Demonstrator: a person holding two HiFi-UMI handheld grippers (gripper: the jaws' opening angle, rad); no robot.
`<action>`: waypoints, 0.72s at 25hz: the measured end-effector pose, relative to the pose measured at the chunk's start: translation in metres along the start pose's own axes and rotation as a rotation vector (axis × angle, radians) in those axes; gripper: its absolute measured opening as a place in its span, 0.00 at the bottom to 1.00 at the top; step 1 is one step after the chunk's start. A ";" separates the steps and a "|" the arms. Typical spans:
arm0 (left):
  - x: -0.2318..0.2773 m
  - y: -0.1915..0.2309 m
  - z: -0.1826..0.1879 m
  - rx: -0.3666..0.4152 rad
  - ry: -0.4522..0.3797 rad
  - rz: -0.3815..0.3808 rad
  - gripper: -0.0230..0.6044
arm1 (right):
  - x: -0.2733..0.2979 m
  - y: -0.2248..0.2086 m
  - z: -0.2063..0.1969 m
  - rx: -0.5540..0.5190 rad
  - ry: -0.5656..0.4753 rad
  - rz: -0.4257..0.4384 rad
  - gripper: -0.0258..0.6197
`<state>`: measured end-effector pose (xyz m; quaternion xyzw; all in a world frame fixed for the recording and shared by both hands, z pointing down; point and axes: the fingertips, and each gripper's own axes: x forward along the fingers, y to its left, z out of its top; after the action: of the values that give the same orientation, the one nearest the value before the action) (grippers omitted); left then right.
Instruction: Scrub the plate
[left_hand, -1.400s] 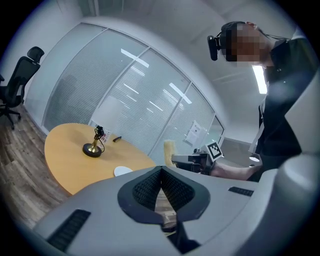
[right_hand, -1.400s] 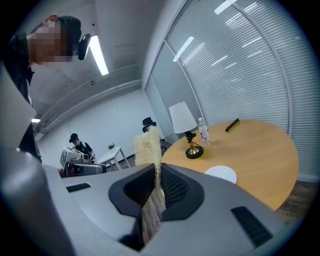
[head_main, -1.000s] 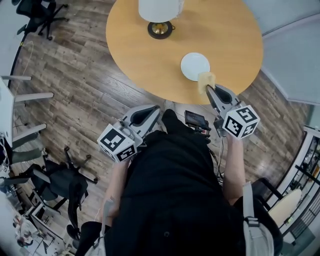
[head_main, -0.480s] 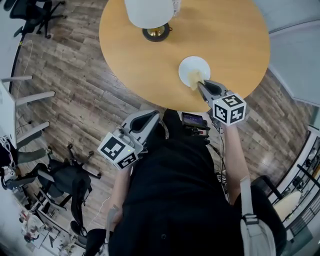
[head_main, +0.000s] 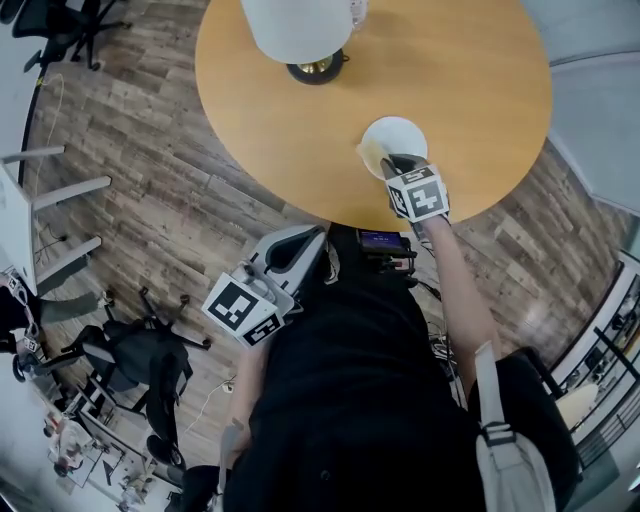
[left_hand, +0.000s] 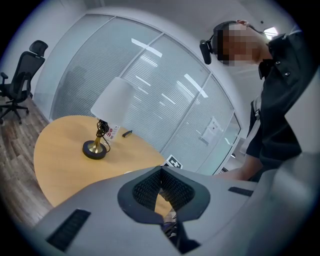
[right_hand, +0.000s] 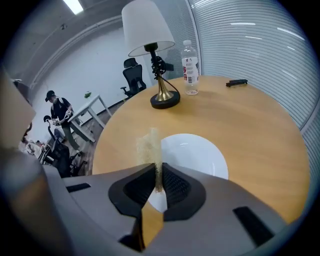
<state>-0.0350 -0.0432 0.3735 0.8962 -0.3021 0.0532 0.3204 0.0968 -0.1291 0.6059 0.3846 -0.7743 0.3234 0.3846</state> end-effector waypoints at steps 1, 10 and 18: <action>0.000 0.000 -0.001 -0.005 0.002 0.001 0.06 | 0.003 0.002 0.000 -0.010 0.011 -0.005 0.09; 0.007 0.007 0.000 -0.013 0.007 0.017 0.06 | 0.025 -0.012 0.016 -0.033 0.039 -0.026 0.09; 0.008 0.012 0.002 -0.015 -0.001 0.026 0.06 | 0.026 -0.050 0.028 0.023 0.040 -0.080 0.09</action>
<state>-0.0355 -0.0557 0.3806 0.8899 -0.3143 0.0547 0.3261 0.1189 -0.1850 0.6247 0.4132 -0.7466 0.3243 0.4082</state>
